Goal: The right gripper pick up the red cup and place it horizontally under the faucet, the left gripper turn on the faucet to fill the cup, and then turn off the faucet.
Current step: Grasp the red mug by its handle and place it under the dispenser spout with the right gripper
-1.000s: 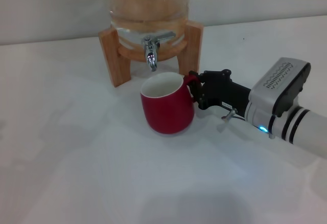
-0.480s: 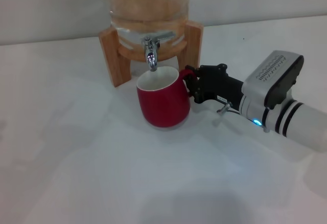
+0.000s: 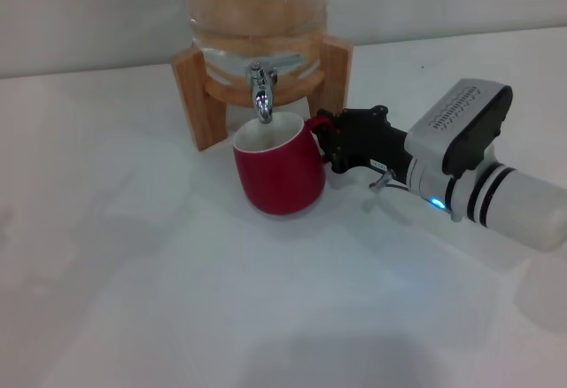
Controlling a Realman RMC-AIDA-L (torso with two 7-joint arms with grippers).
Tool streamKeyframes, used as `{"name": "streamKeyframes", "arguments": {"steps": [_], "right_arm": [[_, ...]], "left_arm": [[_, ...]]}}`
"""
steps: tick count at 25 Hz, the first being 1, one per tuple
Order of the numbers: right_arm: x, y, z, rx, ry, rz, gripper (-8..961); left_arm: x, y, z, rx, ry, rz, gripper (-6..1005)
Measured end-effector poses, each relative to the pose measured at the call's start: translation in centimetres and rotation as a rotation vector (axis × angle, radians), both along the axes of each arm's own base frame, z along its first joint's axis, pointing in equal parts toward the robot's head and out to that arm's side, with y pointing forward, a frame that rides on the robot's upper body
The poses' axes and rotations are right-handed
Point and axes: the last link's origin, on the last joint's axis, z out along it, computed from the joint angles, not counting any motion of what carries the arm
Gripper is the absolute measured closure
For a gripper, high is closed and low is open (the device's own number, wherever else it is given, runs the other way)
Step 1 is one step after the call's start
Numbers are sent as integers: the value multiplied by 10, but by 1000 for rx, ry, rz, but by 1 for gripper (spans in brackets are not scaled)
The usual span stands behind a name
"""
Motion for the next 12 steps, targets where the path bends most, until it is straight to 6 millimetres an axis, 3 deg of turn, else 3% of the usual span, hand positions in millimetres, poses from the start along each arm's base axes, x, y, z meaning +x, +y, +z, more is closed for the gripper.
{"name": "streamKeyframes", "arguments": {"steps": [12], "right_arm": [[0, 2, 0, 3, 2, -12, 855]], "left_arm": [[1, 0, 0, 0, -3, -8, 127]]}}
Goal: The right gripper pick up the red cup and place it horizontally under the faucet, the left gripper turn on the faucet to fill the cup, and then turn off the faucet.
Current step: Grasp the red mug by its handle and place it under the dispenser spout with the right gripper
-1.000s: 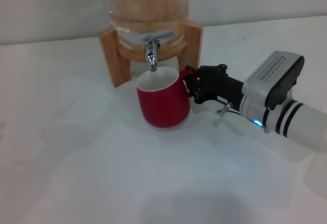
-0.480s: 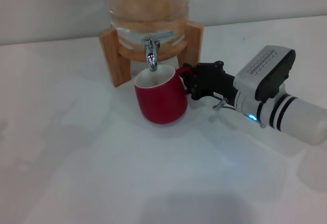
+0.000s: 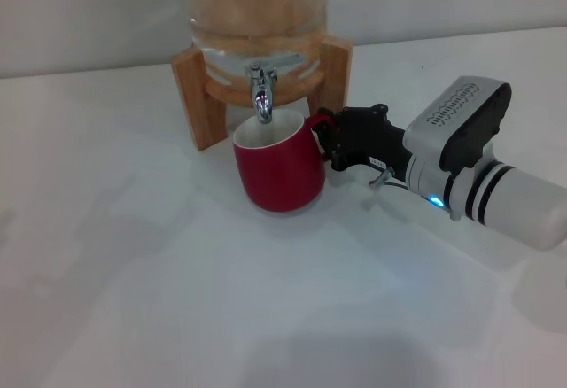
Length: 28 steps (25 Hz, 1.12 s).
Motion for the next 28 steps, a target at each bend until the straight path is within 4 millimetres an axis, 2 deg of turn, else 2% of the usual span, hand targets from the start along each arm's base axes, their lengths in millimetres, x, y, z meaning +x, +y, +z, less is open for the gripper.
{"name": "streamKeyframes", "arguments": {"steps": [28], "right_arm": [[0, -2, -5, -15, -111, 70, 857]], "left_arm": [[0, 0, 0, -1, -1, 4, 126]]}}
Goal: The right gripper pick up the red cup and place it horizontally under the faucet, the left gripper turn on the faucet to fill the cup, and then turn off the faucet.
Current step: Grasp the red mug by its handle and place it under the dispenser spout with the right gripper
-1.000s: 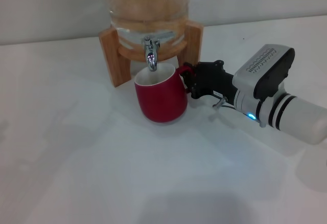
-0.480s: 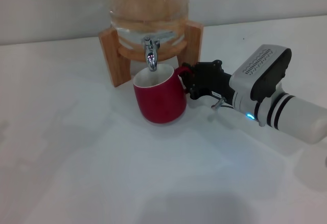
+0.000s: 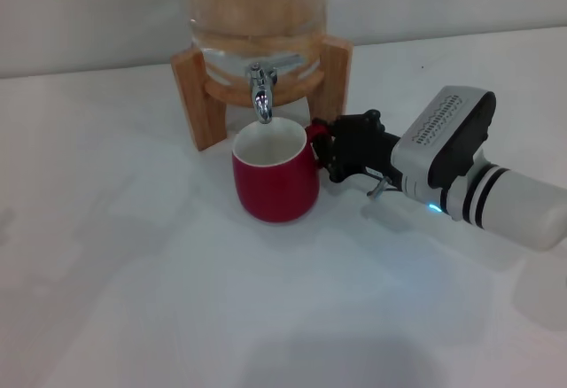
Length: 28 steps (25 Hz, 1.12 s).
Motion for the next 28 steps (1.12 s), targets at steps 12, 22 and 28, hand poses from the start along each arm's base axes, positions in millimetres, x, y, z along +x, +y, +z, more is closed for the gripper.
{"name": "streamKeyframes", "arguments": {"steps": [12, 22, 28], "right_arm": [[-1, 2, -1, -6, -21, -3, 859], [-1, 4, 0, 11, 5, -30, 859], [1, 6, 1, 25, 17, -57, 859]], "left_arm": [[0, 0, 0, 1, 0, 1, 126], [-1, -1, 0, -1, 1, 2, 126], [-1, -1, 0, -2, 1, 2, 126]]}}
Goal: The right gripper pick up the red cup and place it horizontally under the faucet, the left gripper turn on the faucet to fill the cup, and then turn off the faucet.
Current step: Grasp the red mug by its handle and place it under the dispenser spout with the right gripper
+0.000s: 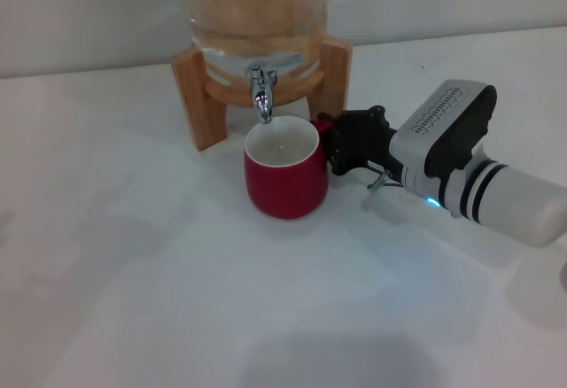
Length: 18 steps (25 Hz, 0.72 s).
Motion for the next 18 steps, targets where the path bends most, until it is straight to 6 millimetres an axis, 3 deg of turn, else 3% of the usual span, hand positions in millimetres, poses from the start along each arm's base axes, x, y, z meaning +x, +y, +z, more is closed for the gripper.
{"name": "streamKeyframes", "arguments": {"steps": [18], "right_arm": [[-8, -1, -6, -16, 8, 15, 858]], "left_arm": [[-1, -1, 0, 0, -2, 1, 126]]}}
